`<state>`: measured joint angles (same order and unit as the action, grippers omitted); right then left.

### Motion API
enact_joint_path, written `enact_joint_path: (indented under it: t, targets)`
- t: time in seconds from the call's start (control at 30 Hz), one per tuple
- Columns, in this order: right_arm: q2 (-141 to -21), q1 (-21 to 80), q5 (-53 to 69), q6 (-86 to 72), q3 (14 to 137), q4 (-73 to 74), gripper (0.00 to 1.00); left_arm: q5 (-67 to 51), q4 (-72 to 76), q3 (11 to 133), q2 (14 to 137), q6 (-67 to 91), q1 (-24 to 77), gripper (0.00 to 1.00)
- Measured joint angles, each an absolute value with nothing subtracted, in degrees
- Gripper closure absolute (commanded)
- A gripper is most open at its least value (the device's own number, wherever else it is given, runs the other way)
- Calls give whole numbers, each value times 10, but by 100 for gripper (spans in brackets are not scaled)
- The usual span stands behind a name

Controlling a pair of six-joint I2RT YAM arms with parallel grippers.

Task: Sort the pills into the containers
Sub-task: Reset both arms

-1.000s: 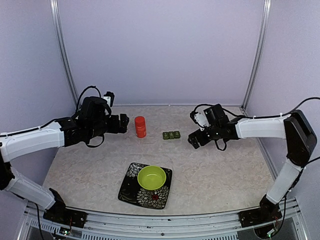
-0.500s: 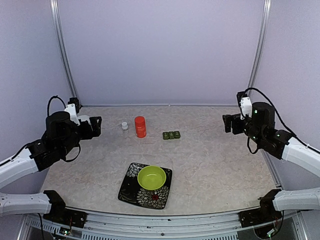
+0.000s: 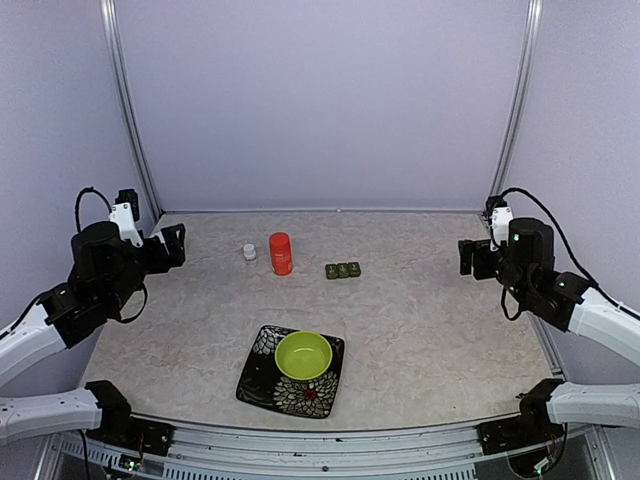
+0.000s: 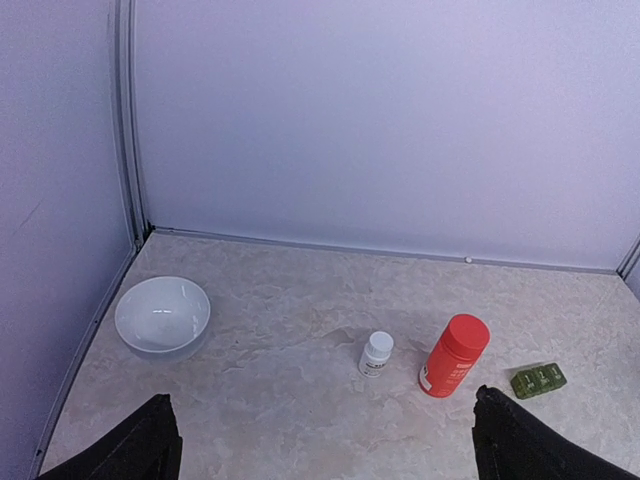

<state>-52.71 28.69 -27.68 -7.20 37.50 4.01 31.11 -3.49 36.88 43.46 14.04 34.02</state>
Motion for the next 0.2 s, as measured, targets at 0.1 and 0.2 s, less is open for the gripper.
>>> enact_joint_path:
  t: [0.1, 0.2]
  targets:
    - [-503, 287, -270, -72, 366, 35, 0, 311, -35, 369, 440, 138, 337, 1]
    - [-493, 287, -266, -72, 365, 31, 0, 311, -35, 369, 448, 139, 336, 1]
